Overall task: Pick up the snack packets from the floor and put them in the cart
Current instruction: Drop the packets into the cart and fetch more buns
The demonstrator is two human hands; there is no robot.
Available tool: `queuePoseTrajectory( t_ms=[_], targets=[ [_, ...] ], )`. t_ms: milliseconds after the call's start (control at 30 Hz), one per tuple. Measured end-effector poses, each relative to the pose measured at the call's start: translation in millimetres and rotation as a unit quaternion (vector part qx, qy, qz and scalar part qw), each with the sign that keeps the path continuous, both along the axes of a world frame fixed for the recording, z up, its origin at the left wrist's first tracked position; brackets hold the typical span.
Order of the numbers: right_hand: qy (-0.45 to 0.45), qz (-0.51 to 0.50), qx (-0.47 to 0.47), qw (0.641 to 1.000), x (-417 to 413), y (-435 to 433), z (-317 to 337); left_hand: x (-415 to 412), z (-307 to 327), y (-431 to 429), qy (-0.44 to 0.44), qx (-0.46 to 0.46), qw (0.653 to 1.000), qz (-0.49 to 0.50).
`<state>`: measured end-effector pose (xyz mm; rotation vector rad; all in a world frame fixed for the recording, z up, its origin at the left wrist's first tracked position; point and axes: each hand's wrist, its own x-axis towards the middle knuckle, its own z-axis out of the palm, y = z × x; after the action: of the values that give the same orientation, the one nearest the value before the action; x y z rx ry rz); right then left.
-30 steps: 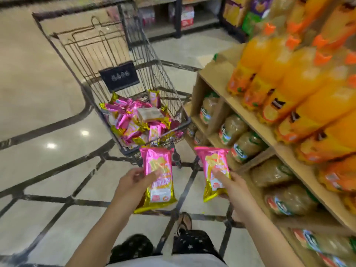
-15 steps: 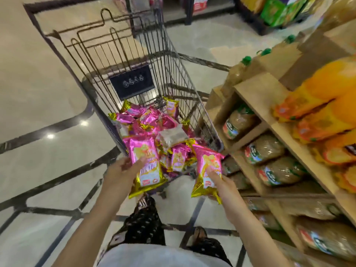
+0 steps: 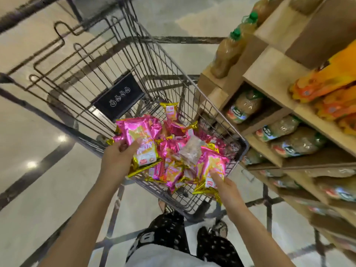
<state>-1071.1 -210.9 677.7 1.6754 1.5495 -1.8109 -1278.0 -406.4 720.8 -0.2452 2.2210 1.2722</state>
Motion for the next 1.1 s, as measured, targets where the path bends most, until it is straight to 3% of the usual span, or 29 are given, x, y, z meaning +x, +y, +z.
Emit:
queuePoseTrajectory(
  t_ms=[167, 333, 433, 567, 733, 900, 1100],
  targets=[
    [-0.052, 0.074, 0.002, 0.996, 1.3, -10.3, -11.1, -14.8, -3.0, 19.3, 0.013, -0.008, 1.0, -0.018],
    [-0.075, 0.053, 0.043, 0.995, 27.9, -13.4, -11.8, 1.6, -3.5, 35.5, 0.028, -0.091, 0.983, -0.16],
    [-0.079, 0.019, 0.07, 0.994, 58.6, -17.6, 0.4, 37.2, 6.4, 45.1, 0.062, -0.07, 0.959, -0.268],
    [-0.131, 0.054, 0.195, 0.971, 118.2, -25.4, 17.8, 94.6, 8.4, 52.9, 0.191, -0.131, 0.847, -0.479],
    [-0.198, 0.128, 0.344, 0.909, 207.7, -51.6, 29.5, 186.5, 7.9, 51.5, 0.303, -0.19, 0.693, -0.626],
    [-0.249, 0.159, 0.36, 0.885, 312.1, -106.4, 35.0, 286.8, -1.6, 31.3, 0.288, -0.228, 0.592, -0.717],
    [-0.316, 0.038, 0.331, 0.888, 440.6, -180.7, 42.8, 402.0, -1.7, 18.8, 0.307, -0.227, 0.465, -0.798]
  ],
)
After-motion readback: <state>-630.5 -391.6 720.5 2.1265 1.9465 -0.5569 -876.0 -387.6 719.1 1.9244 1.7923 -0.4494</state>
